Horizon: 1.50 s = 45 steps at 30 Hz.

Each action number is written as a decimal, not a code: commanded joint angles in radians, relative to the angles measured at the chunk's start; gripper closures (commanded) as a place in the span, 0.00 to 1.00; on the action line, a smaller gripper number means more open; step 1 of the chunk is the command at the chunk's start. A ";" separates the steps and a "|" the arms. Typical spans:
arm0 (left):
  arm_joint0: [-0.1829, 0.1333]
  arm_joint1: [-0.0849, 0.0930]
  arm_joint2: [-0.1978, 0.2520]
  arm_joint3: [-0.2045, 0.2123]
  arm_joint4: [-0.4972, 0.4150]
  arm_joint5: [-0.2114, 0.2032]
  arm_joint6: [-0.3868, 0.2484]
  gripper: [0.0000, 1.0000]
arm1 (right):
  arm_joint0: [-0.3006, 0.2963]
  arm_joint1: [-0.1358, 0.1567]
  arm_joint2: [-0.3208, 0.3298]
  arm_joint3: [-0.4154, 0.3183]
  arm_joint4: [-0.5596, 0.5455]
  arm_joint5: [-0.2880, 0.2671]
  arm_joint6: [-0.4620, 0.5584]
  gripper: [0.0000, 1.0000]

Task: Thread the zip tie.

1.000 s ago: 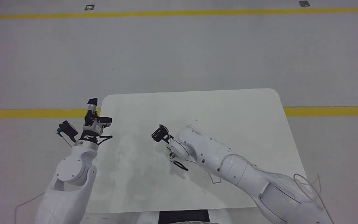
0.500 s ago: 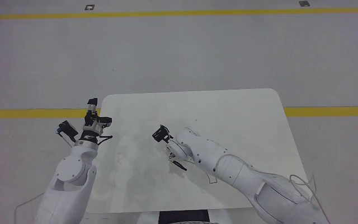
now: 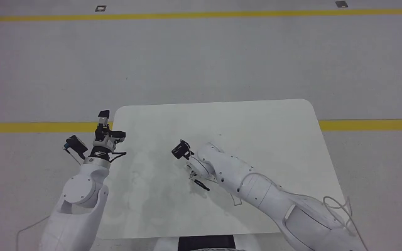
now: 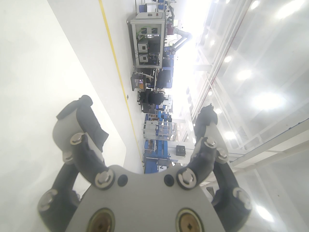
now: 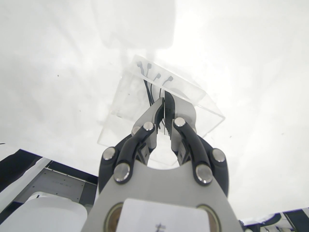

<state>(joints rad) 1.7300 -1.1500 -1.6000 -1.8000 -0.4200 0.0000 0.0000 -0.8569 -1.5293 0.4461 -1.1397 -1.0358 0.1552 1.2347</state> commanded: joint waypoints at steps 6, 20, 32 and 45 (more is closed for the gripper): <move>0.000 0.000 0.000 0.000 0.000 0.000 0.000 0.00 | -0.005 -0.005 0.016 0.001 -0.015 -0.005 0.003 0.91; 0.000 0.000 0.000 0.000 0.000 0.000 0.000 0.00 | -0.031 -0.007 0.053 -0.032 -0.050 -0.005 0.030 0.87; 0.000 0.000 0.000 0.000 0.000 0.000 0.000 0.00 | -0.047 -0.011 0.079 -0.045 -0.075 -0.021 0.043 0.86; 0.000 0.000 0.000 0.000 0.000 0.000 0.000 0.00 | -0.060 -0.020 0.094 -0.023 -0.097 -0.035 0.029 0.86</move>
<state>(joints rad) 1.7300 -1.1500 -1.6000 -1.8000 -0.4200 0.0000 0.0000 -0.9166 -1.5490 0.5399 -1.1637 -1.1307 0.1195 1.2642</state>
